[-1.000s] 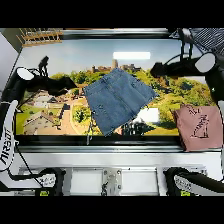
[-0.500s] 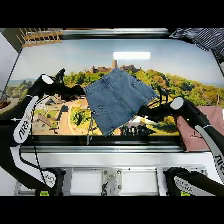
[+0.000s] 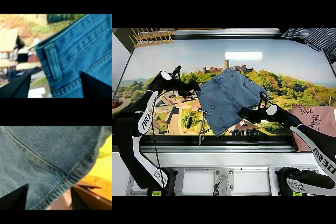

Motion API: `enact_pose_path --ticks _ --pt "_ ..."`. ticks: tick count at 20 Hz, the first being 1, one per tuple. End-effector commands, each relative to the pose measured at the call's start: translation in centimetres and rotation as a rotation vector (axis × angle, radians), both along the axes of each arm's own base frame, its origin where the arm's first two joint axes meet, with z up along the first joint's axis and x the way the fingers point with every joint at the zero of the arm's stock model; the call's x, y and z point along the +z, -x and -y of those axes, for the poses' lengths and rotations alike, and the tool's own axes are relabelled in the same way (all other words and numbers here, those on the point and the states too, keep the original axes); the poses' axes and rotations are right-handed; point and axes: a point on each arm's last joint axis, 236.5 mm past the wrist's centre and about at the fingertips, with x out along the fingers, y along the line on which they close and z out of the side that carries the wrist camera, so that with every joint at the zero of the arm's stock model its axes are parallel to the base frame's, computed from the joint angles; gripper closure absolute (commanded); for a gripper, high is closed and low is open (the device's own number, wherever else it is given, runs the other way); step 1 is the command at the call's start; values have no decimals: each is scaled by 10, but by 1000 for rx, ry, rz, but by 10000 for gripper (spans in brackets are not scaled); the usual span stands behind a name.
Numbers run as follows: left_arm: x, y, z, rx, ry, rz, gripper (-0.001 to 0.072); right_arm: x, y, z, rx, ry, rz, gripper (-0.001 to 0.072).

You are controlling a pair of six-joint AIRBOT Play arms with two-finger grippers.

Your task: Fold the clothes and pants, and hang the long-sleeved shirts on hangers.

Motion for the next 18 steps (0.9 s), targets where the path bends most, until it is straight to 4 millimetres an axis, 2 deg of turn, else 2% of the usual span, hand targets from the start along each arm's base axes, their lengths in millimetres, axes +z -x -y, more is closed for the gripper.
enact_pose_path --ticks 1,2,3,4,5,8,10,13,15,16,17,18 --pt "-14 2 17 -5 0 -28 287 -9 -7 -6 -9 7 7 143" --pt "-16 2 18 6 3 -38 491 -10 -9 -7 -8 8 7 167" --pt "-16 3 20 4 4 -41 674 -10 -10 -7 -1 12 13 335" --pt "-15 6 21 -3 5 -48 672 -9 -13 -4 11 24 25 523" --pt "-11 12 21 -21 7 -66 672 -7 -16 0 32 47 39 651" --pt "3 49 28 -132 -4 -91 672 15 -39 30 137 150 81 668" --pt "8 94 46 -195 -11 -110 672 40 -62 60 200 257 128 668" --pt "10 174 76 -297 -24 -167 672 80 -91 96 244 412 189 668" --pt "10 218 95 -375 -36 -185 672 95 -99 102 253 442 211 663" --pt "11 236 105 -415 -44 -179 670 98 -99 101 253 437 212 624" --pt "14 248 113 -444 -50 -157 497 99 -97 99 254 426 204 451" --pt "19 256 118 -465 -56 -125 107 101 -93 99 259 427 198 229"
